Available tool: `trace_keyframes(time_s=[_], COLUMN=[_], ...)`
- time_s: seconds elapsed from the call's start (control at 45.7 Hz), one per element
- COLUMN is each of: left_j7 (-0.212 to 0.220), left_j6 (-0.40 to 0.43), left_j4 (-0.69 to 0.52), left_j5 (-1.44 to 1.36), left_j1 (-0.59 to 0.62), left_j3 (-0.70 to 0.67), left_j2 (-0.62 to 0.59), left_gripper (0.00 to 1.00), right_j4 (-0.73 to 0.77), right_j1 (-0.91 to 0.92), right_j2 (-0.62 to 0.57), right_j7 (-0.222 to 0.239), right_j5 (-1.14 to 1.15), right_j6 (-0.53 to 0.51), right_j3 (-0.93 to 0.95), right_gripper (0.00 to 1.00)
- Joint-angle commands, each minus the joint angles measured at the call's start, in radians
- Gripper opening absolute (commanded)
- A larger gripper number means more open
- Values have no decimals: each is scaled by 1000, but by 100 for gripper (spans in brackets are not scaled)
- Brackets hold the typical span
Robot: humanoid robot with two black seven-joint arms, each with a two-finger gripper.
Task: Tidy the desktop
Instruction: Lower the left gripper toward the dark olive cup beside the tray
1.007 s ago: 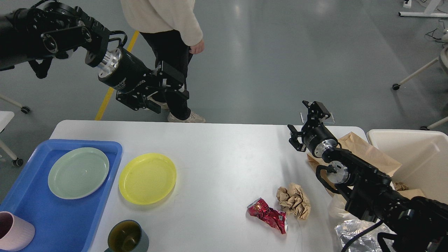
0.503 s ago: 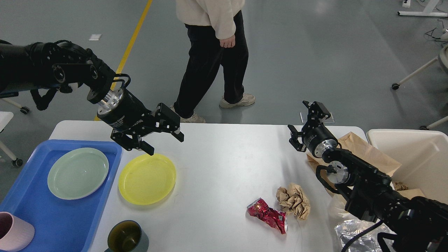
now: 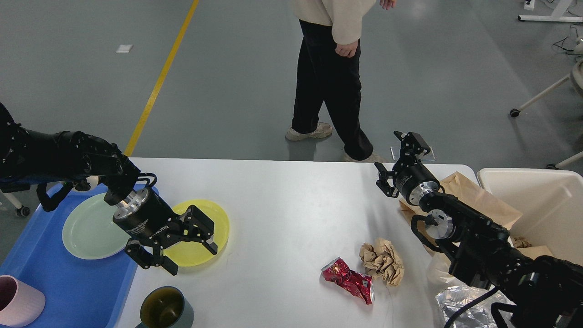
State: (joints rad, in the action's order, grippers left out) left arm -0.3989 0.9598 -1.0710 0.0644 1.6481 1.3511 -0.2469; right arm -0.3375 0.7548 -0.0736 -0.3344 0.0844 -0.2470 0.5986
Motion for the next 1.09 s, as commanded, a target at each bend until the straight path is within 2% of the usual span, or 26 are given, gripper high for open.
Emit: trace_keyframes(time_s=[0.0,0.219,0.416,1.072], left_j7=[0,11,92,97], left_j6=[0,0,0,0], left_j4=[3,3,3,16], left_j5=[2,2,2,2], left_j1=[-31,-31,-39,-128], left_j3=[-1,3,2,-1], left_j2=[0,-2,8,35], left_gripper=[96,96,96,96], right_j4=[0,0,0,0], right_j1=[1,0,1,0], right_j2=[0,0,0,0], right_j7=[0,0,0,0], right_j5=[0,0,0,0], right_j6=[0,0,0,0], right_j3=[0,1,1,1], right_gripper=[100,100,100,100])
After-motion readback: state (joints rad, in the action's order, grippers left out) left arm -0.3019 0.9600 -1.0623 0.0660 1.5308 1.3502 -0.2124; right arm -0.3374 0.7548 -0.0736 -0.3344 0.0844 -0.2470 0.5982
